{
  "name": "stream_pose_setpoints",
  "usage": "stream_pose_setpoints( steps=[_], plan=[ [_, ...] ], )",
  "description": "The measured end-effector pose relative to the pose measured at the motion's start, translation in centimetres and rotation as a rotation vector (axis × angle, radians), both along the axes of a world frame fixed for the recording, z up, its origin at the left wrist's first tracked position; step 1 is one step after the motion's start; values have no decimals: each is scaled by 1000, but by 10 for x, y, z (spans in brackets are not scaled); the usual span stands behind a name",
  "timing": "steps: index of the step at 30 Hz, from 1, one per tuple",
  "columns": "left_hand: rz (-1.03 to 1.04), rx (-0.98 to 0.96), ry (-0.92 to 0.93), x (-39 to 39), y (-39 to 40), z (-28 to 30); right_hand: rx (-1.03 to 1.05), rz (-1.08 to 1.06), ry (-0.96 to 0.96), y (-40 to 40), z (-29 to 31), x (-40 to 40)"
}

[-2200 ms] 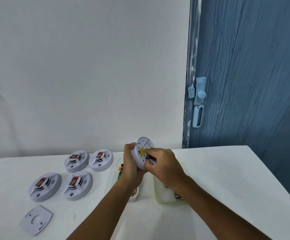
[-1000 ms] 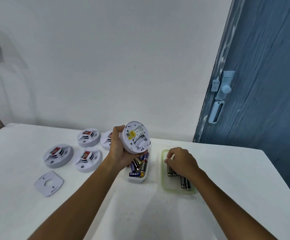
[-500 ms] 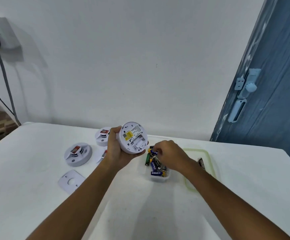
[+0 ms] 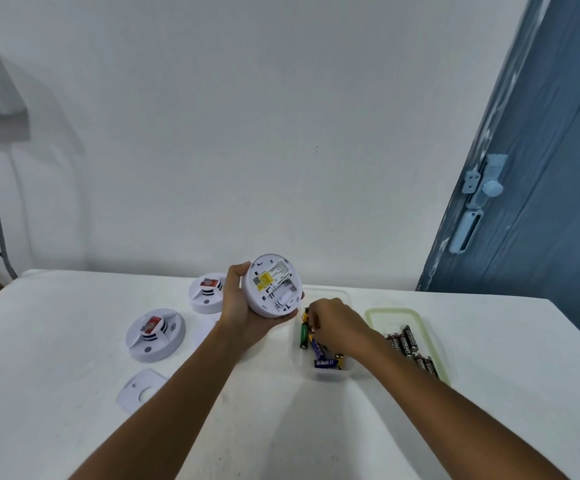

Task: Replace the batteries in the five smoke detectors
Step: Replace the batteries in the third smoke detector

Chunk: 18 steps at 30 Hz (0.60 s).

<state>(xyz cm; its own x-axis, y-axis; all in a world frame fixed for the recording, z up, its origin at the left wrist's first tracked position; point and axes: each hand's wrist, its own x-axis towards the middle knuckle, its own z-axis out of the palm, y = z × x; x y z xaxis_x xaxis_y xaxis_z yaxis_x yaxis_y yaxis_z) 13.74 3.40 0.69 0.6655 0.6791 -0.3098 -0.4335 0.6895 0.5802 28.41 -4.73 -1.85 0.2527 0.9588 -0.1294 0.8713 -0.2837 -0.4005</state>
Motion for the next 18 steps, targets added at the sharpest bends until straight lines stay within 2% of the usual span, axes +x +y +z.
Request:
stream_pose_setpoints(
  steps=[2, 5, 10, 12, 18],
  plan=[
    [-11, -10, -24, 0, 2, 3, 153, -112, 209, -3, 6, 6],
    [-25, 11, -44, -1, 6, 7, 392, -301, 664, -12, 25, 17],
    [-58, 42, -50, 3, 9, 7, 397, -444, 1378, -28, 44, 31],
    [-68, 47, -51, 6, 7, 7, 407, -472, 1520, -31, 45, 33],
    [-72, 45, -60, 9, 2, 9, 410, -411, 1670, -34, 46, 32]
  ],
)
